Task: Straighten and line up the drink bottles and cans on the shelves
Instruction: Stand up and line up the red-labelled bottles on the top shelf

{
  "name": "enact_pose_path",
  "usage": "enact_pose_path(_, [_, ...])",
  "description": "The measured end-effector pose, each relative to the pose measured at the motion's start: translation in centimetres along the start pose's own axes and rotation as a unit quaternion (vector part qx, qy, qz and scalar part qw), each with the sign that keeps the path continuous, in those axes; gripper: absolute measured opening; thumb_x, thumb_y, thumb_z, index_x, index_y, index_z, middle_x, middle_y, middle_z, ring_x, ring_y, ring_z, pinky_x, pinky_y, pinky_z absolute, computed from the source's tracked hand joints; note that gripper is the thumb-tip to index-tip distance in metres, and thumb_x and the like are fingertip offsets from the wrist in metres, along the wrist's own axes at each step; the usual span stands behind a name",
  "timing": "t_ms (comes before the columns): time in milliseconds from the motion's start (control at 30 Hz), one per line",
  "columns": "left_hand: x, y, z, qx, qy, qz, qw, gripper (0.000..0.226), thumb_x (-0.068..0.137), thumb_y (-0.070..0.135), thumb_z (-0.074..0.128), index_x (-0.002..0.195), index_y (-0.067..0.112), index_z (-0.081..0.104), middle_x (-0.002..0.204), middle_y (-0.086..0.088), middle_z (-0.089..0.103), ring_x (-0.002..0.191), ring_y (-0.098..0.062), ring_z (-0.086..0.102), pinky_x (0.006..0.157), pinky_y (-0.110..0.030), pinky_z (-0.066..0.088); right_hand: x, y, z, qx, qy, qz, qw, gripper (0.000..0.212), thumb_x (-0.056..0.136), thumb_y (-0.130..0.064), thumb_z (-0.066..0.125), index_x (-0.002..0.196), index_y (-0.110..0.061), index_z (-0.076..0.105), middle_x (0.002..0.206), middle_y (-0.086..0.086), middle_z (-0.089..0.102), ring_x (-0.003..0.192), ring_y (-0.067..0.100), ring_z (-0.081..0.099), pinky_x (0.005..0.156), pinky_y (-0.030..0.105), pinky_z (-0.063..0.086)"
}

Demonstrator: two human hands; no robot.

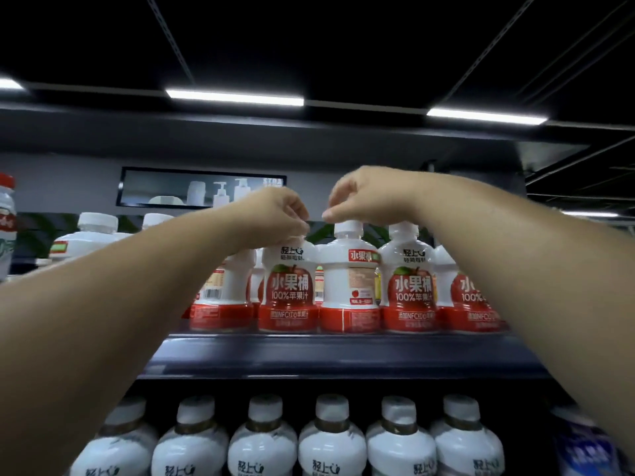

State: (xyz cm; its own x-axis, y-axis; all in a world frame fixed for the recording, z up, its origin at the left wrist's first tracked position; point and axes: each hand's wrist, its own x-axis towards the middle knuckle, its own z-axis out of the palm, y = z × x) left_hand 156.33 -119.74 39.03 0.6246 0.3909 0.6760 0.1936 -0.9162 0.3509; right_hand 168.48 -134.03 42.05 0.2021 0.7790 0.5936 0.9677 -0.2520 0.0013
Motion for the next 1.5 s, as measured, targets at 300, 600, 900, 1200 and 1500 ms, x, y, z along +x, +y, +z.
enact_pose_path(300, [-0.6, 0.5, 0.8, -0.026, 0.037, -0.029, 0.999, 0.017, 0.091, 0.034, 0.067, 0.103, 0.022, 0.068, 0.093, 0.000, 0.070, 0.084, -0.014, 0.066, 0.073, -0.032, 0.056, -0.3, 2.2, 0.8, 0.042, -0.030, -0.015, 0.999, 0.023, 0.095, -0.036, 0.063, 0.117, -0.030, 0.068, 0.109, -0.010, 0.066, 0.095, 0.009, 0.063, 0.081, 0.029, 0.053])
enact_pose_path(600, [-0.8, 0.2, -0.1, 0.040, 0.044, -0.020, 0.998, 0.020, 0.087, 0.041, 0.071, 0.097, 0.025, 0.071, 0.088, 0.003, 0.070, 0.083, -0.013, 0.066, 0.066, -0.029, 0.051, 0.2, 1.6, 1.6, 0.098, 0.001, 0.007, 0.995, 0.017, 0.091, -0.019, 0.066, 0.104, -0.030, 0.070, 0.106, -0.006, 0.068, 0.092, 0.015, 0.066, 0.073, 0.032, 0.059])
enact_pose_path(900, [-0.8, -0.5, -0.4, 0.007, 0.013, 0.000, 1.000, 0.022, 0.090, 0.041, 0.068, 0.103, 0.023, 0.068, 0.087, 0.002, 0.071, 0.082, -0.015, 0.068, 0.078, -0.037, 0.058, 0.4, 1.3, 1.5, 0.041, 0.012, 0.033, 0.999, 0.015, 0.093, -0.035, 0.065, 0.104, -0.028, 0.073, 0.096, -0.011, 0.071, 0.088, 0.010, 0.068, 0.080, 0.032, 0.058])
enact_pose_path(1200, [-0.5, -0.9, -0.1, 0.018, 0.037, -0.003, 0.999, 0.028, 0.085, 0.048, 0.071, 0.095, 0.023, 0.065, 0.091, 0.000, 0.070, 0.085, -0.019, 0.067, 0.081, -0.043, 0.058, -0.9, 2.6, 0.5, 0.050, 0.011, 0.039, 0.998, 0.033, 0.095, -0.048, 0.059, 0.124, -0.033, 0.064, 0.112, -0.015, 0.064, 0.103, 0.008, 0.060, 0.079, 0.026, 0.046])
enact_pose_path(1500, [-0.1, 2.3, 1.0, 0.102, 0.049, 0.057, 0.992, 0.035, 0.094, 0.038, 0.062, 0.126, 0.025, 0.059, 0.120, 0.004, 0.061, 0.093, -0.012, 0.060, 0.064, -0.022, 0.042, -3.1, 7.1, -0.6, -0.062, 0.007, 0.112, 0.992, 0.027, 0.094, -0.053, 0.059, 0.100, -0.029, 0.071, 0.092, -0.009, 0.070, 0.087, 0.011, 0.066, 0.085, 0.039, 0.055])
